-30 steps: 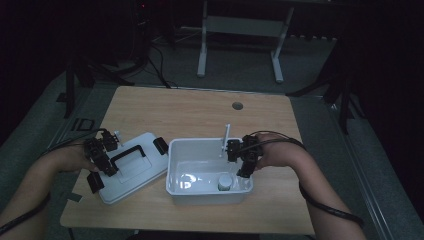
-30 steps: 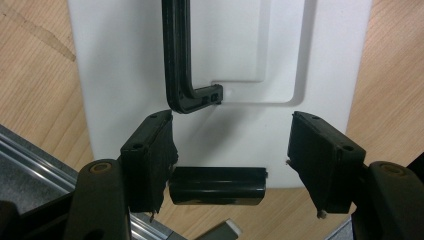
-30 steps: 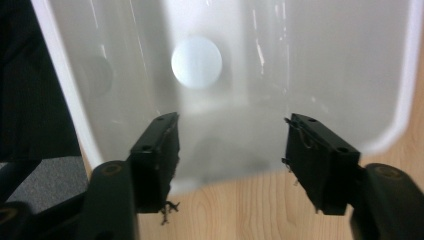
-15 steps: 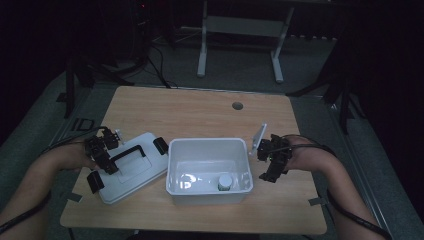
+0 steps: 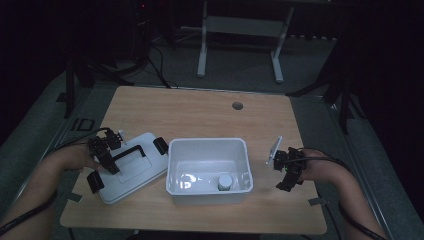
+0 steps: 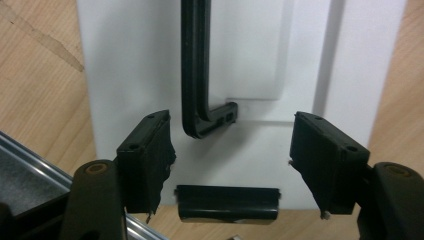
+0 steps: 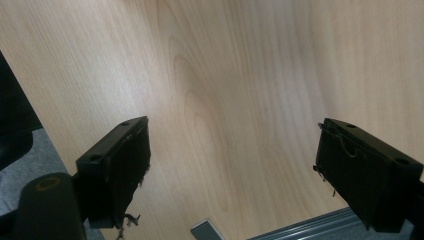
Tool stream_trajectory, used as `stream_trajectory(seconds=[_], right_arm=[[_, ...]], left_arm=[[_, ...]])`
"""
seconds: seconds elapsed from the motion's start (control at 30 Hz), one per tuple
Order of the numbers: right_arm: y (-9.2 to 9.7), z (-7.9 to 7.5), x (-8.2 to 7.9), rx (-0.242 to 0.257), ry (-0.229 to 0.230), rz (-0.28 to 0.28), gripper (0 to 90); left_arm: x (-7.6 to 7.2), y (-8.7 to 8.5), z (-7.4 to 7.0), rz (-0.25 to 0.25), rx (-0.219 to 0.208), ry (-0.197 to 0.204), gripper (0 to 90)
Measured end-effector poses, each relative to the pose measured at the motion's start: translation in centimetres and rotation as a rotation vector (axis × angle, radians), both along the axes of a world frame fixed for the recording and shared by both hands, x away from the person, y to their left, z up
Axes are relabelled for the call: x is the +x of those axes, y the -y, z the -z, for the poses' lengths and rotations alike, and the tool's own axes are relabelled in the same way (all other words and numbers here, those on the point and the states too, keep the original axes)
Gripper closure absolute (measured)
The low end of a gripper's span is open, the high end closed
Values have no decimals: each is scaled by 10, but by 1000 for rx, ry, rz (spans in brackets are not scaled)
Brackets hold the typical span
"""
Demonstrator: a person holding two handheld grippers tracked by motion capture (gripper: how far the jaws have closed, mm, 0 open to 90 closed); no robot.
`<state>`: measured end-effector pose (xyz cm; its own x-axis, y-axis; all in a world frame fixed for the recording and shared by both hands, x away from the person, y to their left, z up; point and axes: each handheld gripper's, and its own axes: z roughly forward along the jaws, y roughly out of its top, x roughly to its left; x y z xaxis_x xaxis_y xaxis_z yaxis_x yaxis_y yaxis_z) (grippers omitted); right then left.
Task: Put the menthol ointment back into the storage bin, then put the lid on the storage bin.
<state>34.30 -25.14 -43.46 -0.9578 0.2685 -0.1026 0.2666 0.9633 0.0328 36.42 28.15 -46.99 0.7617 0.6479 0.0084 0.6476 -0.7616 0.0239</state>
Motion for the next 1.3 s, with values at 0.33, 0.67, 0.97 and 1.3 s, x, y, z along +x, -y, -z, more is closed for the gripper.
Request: stream_trajectory(seconds=[0.33, 0.67, 0.97, 1.3], right_arm=[[7, 20, 0, -14, -44, 23, 142], [5, 26, 1, -34, -56, 29, 143], [4, 29, 0, -38, -66, 27, 144], [4, 25, 1, -30, -62, 39, 145]], left_arm=[[5, 8, 17, 48, 56, 7, 498], [6, 11, 23, 64, 32, -37, 806], [8, 12, 21, 54, 36, -62, 832], [1, 9, 7, 77, 27, -50, 834]])
